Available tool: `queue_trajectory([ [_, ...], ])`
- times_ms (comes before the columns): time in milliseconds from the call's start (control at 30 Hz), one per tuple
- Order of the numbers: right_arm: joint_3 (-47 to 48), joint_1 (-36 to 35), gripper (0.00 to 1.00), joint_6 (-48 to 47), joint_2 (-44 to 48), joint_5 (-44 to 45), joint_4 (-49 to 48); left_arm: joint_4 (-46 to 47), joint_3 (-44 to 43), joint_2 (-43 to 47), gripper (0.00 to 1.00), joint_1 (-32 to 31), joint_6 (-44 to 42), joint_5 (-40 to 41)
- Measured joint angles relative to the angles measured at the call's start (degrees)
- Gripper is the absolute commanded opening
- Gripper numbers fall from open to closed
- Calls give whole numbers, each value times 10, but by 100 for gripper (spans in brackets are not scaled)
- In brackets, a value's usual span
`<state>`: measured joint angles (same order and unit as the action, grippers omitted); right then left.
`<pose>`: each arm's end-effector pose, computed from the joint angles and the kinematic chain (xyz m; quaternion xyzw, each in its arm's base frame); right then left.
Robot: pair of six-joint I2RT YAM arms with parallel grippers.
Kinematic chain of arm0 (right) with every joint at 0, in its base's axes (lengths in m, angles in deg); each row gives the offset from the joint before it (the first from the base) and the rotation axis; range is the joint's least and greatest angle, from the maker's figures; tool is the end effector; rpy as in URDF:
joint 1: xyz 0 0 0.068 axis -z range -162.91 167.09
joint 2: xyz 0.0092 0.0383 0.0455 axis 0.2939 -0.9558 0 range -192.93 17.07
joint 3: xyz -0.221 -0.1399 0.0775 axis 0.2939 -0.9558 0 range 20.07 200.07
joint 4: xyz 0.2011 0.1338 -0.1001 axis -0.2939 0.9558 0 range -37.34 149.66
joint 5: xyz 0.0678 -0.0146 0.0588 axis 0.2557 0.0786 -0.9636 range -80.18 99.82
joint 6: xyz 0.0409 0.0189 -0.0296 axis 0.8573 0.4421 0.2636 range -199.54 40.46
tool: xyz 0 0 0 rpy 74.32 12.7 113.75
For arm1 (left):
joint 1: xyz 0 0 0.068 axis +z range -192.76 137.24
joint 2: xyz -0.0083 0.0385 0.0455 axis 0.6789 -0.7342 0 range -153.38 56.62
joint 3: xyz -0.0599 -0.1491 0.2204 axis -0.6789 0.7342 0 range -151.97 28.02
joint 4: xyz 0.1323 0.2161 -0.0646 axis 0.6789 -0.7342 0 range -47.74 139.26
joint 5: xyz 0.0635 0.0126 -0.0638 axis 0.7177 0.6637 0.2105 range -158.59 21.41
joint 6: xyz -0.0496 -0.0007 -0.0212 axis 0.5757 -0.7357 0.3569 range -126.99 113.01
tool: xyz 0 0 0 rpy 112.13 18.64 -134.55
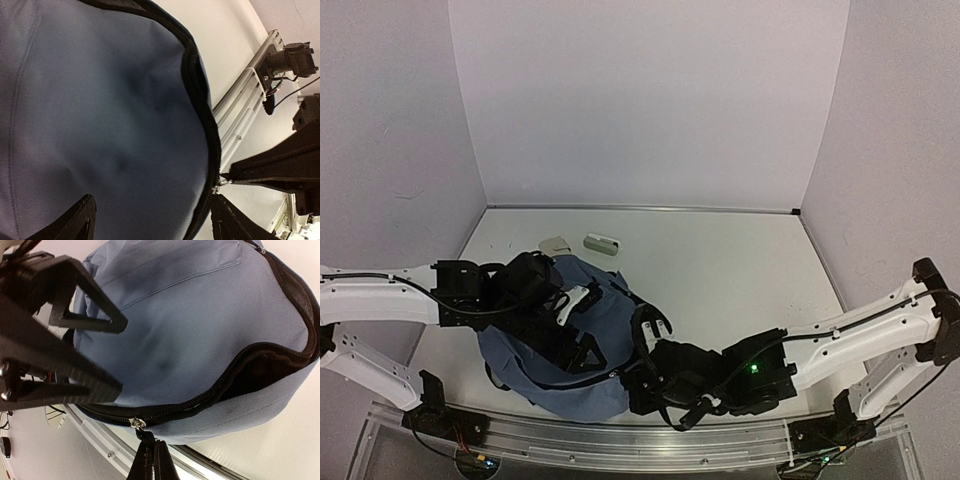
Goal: Pack the student bag
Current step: Zip the student bag at the center of the board.
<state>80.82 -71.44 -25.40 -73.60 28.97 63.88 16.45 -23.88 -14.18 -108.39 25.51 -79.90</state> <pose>0.0205 0.3461 0.2364 -0.1998 0.8780 0.3379 0.2740 0.0977 -0.2324 0.2547 0.2990 0.8918 -0.3076 0.1435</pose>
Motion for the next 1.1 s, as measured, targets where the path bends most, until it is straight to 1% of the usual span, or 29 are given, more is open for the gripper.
queue_trajectory([
  [100, 0, 5, 0, 5, 1, 7, 12, 5, 1, -1, 70, 0, -13, -42],
  [233, 0, 5, 0, 13, 1, 15, 31, 17, 4, -4, 70, 0, -17, -87],
  [333, 3, 5, 0, 17, 2, 22, 43, 27, 9, -9, 70, 0, -16, -110],
  [400, 7, 5, 0, 20, 2, 27, 50, 31, 10, -17, 67, -1, -16, -117],
  [467, 9, 5, 0, 22, 1, 32, 55, 32, 10, -27, 60, -4, -16, -116],
  [533, 9, 5, 0, 25, 2, 36, 60, 33, 10, -35, 51, -5, -15, -116],
  [700, 10, 5, 0, 31, 2, 46, 70, 45, 10, -39, 18, -7, -14, -120],
  [767, 10, 5, 0, 32, 2, 49, 72, 50, 10, -40, 9, -7, -14, -123],
  [867, 10, 6, 0, 37, 2, 52, 76, 61, 10, -43, 1, -7, -11, -128],
  [900, 10, 7, 0, 39, 3, 53, 78, 65, 11, -43, 0, -7, -10, -128],
  [1100, 10, 19, 0, 50, 17, 54, 92, 88, 11, -48, 0, -7, -6, -132],
])
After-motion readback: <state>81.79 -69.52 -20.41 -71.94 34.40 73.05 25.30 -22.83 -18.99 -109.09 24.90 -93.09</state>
